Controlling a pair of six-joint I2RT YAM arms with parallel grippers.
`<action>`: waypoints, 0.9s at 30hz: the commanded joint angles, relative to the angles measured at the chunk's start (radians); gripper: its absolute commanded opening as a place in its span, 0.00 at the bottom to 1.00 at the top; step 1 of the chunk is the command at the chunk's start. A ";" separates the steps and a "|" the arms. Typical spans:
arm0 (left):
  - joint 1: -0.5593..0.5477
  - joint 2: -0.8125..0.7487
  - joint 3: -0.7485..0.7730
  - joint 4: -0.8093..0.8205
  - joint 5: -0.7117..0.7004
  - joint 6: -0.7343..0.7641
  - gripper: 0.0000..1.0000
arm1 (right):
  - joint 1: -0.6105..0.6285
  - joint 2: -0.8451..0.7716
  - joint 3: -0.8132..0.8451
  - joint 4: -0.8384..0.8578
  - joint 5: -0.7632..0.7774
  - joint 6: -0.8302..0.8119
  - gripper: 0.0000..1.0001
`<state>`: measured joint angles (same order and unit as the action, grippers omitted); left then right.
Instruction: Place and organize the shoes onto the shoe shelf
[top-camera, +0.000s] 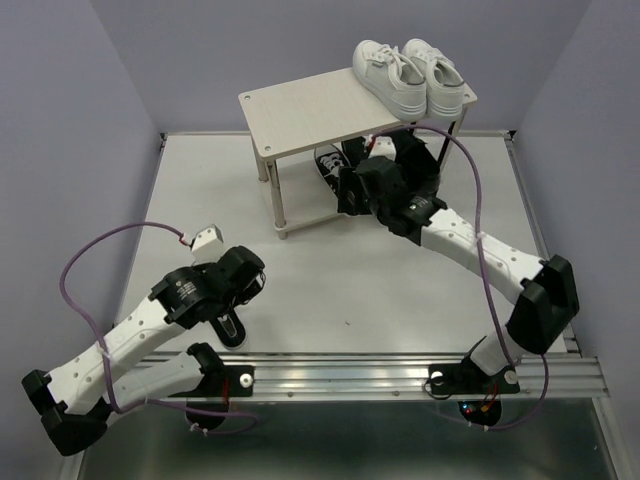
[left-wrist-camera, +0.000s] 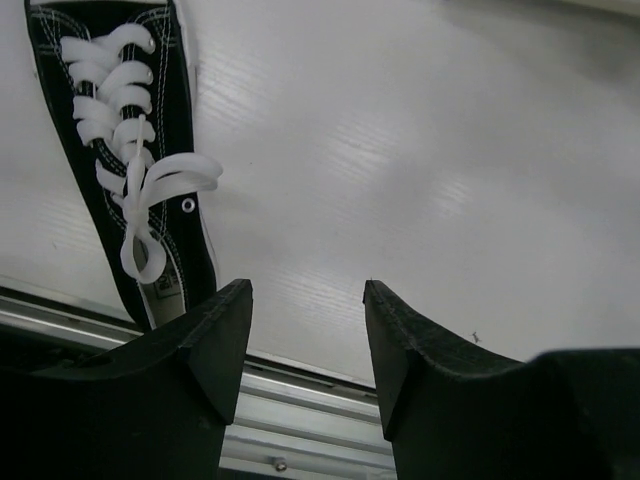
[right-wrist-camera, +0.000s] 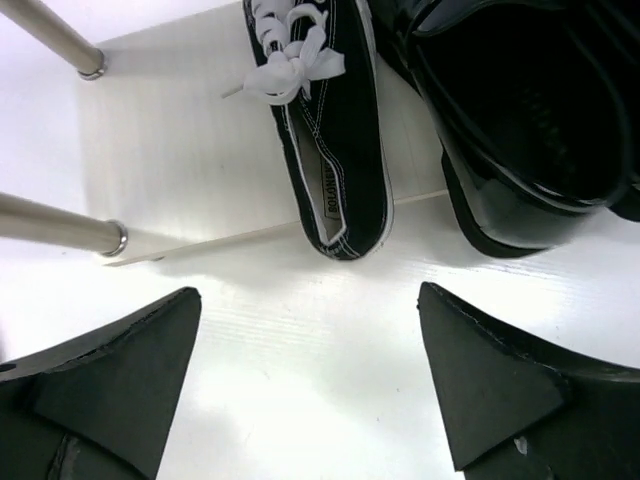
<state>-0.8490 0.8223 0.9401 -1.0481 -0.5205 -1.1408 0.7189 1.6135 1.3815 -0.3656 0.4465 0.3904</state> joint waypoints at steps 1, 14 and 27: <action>0.004 0.000 -0.075 -0.073 0.057 -0.127 0.60 | -0.007 -0.145 -0.061 0.025 -0.042 0.045 0.96; 0.004 0.113 -0.155 -0.026 0.034 -0.280 0.72 | -0.007 -0.360 -0.199 -0.030 -0.029 0.085 0.99; 0.002 0.044 -0.169 -0.029 -0.015 -0.410 0.70 | -0.007 -0.449 -0.269 -0.061 -0.005 0.099 1.00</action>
<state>-0.8490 0.8917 0.7105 -1.0237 -0.4667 -1.5043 0.7189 1.1992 1.1183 -0.4278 0.4160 0.4767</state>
